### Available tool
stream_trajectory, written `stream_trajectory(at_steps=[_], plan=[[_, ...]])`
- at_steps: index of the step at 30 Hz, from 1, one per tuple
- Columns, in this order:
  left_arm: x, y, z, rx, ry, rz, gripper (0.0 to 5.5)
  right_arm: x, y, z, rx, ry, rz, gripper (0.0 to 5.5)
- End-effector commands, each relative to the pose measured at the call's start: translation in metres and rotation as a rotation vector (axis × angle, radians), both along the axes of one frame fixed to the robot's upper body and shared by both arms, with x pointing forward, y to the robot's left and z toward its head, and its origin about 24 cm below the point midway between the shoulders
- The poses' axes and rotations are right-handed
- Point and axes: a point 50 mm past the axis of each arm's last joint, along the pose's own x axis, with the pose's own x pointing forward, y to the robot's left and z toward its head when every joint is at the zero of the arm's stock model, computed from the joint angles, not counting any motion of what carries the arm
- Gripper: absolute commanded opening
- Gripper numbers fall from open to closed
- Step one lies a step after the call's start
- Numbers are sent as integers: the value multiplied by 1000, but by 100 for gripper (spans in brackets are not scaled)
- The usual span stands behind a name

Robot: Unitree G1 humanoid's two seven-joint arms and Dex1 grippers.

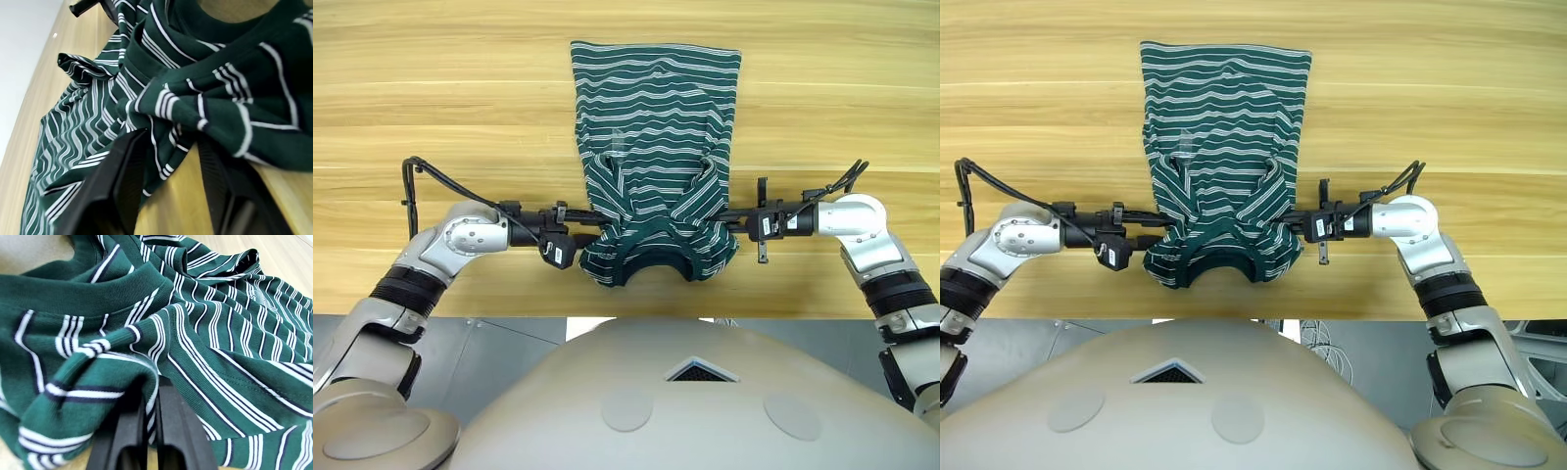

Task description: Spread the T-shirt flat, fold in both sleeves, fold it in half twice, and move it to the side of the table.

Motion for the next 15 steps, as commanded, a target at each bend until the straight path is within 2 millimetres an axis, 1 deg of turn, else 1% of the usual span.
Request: stream_trajectory(at_steps=[1,3,5,8,11,15], plan=[[-28,16,-57,376,243,-57,97,-2,2,2,-7,4,26,3],[-27,10,-59,359,240,-57,64,-3,3,2,-4,6,28,3],[-29,5,-63,348,249,-65,35,-3,4,3,1,7,29,3],[-35,4,-69,350,276,-75,1,-3,6,4,8,4,30,3],[-37,5,-68,329,305,-68,0,-2,6,4,12,-1,27,3],[-40,0,-53,214,367,-61,0,-2,6,5,20,1,25,3]])
